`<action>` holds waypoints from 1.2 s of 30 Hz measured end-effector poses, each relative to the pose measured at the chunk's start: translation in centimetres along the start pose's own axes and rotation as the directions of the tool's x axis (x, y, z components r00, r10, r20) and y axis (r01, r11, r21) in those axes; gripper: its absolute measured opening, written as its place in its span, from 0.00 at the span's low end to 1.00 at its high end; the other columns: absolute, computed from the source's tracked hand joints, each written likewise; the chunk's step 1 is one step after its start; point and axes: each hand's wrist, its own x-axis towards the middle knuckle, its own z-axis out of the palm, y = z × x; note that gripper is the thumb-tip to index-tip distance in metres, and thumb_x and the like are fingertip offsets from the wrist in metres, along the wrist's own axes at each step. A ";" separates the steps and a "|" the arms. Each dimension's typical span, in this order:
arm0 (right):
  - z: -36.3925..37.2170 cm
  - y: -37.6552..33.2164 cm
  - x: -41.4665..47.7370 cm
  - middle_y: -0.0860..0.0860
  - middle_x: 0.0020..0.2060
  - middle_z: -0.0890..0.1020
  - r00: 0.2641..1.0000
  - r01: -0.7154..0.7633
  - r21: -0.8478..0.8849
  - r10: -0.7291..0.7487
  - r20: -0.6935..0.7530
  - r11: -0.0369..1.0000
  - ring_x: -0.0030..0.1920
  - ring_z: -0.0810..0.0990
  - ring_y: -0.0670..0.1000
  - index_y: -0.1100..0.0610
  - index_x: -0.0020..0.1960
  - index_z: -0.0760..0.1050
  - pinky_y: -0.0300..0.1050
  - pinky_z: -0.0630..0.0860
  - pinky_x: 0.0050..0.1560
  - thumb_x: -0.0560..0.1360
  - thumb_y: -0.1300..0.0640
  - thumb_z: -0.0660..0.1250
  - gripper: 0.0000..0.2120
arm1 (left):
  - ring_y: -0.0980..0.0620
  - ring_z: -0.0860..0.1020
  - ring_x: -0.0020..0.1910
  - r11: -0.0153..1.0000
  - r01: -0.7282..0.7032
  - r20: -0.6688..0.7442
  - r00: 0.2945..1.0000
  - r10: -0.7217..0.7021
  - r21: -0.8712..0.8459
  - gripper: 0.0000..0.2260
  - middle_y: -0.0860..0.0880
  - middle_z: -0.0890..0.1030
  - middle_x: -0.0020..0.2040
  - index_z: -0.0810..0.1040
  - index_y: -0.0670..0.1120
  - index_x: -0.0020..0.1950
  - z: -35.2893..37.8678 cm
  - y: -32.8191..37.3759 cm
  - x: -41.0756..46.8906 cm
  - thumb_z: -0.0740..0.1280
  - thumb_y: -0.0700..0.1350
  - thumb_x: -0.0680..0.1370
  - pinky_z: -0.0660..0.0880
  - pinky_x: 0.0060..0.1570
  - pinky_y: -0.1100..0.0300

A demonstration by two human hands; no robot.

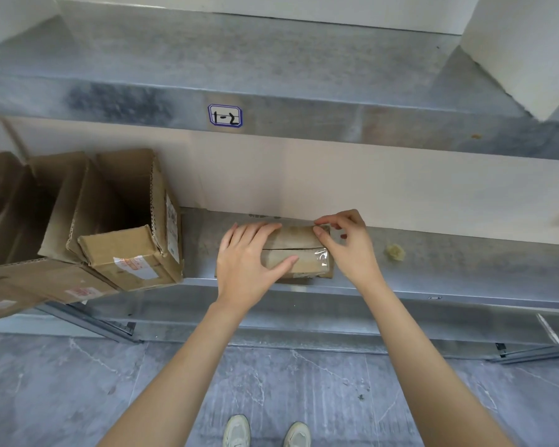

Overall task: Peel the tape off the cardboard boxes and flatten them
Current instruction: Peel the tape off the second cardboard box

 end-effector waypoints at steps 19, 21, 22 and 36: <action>0.1 0.2 1.0 0.47 0.47 0.77 0.996 -0.082 -0.057 0.079 -0.050 0.995 0.51 0.77 0.48 0.49 0.44 0.82 0.42 0.73 0.52 0.70 0.50 0.76 0.06 | 0.53 0.76 0.56 1.000 0.013 0.006 1.000 -0.013 0.008 0.24 0.56 0.81 0.55 0.79 0.53 0.60 0.3 -0.2 0.6 0.70 0.66 0.71 0.59 0.71 0.57; 0.2 0.0 0.8 0.46 0.46 0.77 0.993 -0.091 -0.054 0.086 -0.082 0.994 0.49 0.77 0.46 0.47 0.43 0.81 0.42 0.74 0.49 0.69 0.49 0.76 0.06 | 0.53 0.76 0.56 1.000 0.013 0.007 1.000 -0.014 0.005 0.24 0.56 0.81 0.55 0.80 0.53 0.60 0.3 -0.2 0.6 0.69 0.66 0.71 0.59 0.71 0.58; 0.3 0.0 0.7 0.46 0.46 0.77 0.990 -0.101 -0.049 0.096 -0.099 0.994 0.48 0.78 0.45 0.47 0.43 0.81 0.43 0.75 0.48 0.69 0.49 0.77 0.06 | 0.53 0.76 0.56 1.000 0.013 0.007 1.000 -0.013 0.004 0.24 0.56 0.81 0.55 0.80 0.53 0.60 0.3 -0.1 0.7 0.69 0.66 0.71 0.59 0.71 0.58; 1.1 -0.5 -0.3 0.44 0.41 0.79 0.965 -0.127 0.008 0.125 -0.229 0.992 0.45 0.79 0.45 0.45 0.62 0.73 0.46 0.76 0.44 0.68 0.47 0.77 0.25 | 0.53 0.76 0.56 1.000 -0.004 -0.005 1.000 0.004 0.006 0.24 0.56 0.81 0.56 0.80 0.52 0.60 0.2 -0.2 0.6 0.71 0.66 0.71 0.59 0.70 0.59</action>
